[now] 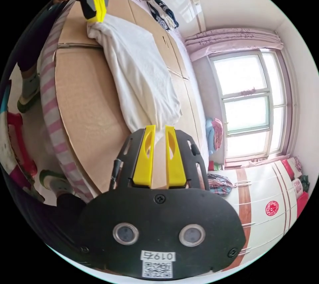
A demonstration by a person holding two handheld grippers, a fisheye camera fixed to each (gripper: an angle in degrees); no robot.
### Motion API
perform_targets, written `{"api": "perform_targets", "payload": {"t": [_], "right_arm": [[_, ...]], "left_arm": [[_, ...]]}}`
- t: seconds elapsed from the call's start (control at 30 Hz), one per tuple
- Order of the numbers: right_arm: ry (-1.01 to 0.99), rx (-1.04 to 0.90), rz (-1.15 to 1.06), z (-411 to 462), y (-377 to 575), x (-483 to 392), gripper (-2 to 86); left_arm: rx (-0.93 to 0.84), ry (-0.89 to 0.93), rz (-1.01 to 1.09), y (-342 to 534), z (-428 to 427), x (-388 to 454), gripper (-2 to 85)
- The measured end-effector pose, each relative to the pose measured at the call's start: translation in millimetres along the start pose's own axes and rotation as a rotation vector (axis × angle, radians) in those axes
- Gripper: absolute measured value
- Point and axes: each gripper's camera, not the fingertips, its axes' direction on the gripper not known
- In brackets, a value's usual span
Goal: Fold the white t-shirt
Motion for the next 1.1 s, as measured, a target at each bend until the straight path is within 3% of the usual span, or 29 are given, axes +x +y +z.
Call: {"api": "perform_targets", "payload": {"t": [0.9, 1.1], "right_arm": [[-0.031, -0.048, -0.013, -1.0, -25.2, 54.7, 5.9], [-0.019, -0.037, -0.008, -6.9, -24.2, 61.3, 0.6]], "left_arm": [[0.003, 0.018, -0.010, -2.6, 1.3, 2.9, 0.7], [0.004, 0.025, -0.015, -2.0, -1.2, -2.1, 0.7]]}}
